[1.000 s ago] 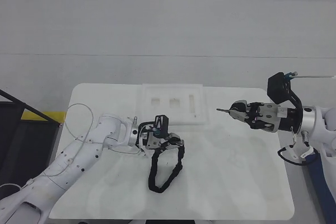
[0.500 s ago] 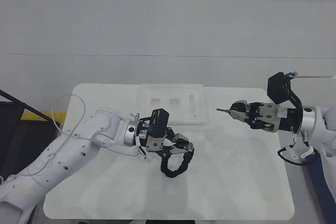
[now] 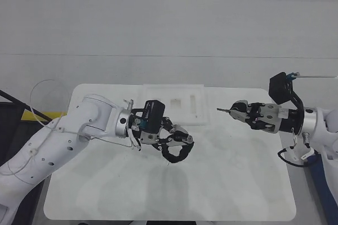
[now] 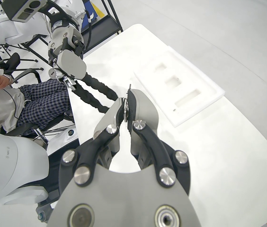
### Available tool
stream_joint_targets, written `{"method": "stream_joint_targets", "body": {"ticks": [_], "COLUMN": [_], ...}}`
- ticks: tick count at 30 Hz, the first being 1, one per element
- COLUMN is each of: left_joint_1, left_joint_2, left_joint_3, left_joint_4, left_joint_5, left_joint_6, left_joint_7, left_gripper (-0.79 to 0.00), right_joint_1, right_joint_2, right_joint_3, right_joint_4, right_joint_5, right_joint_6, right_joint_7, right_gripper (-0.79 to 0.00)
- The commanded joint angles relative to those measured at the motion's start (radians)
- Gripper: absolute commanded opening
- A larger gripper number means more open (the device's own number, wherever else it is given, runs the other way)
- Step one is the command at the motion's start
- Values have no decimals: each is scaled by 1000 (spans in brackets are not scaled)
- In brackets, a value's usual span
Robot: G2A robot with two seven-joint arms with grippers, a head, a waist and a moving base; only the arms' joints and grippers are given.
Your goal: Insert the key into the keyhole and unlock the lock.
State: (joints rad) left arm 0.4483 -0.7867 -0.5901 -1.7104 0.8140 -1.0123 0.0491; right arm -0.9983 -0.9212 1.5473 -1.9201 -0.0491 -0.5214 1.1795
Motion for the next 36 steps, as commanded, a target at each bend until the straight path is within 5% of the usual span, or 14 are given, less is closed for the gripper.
{"method": "stream_joint_targets", "body": {"ticks": [1,16,36], "left_joint_1": [-15,-28,-50], "left_joint_2": [1,-21,-55], "left_joint_3": [-11,-67,-71], "left_joint_4": [-4,-59,-105], "left_joint_5": [44,277,319], "left_joint_6": [0,29,41], "left_joint_7": [1,9,-60], "left_gripper": [-785,-785,-785], "right_joint_1": [-5,-59,-161], "right_joint_2": [4,39,47], "right_joint_3": [12,118,179], "right_joint_4": [-21,-178,-247], "right_joint_5": [23,225,239], "right_joint_6": [38,391,485], "right_joint_7": [13,178,91], "right_gripper": [-785,-785,-785]}}
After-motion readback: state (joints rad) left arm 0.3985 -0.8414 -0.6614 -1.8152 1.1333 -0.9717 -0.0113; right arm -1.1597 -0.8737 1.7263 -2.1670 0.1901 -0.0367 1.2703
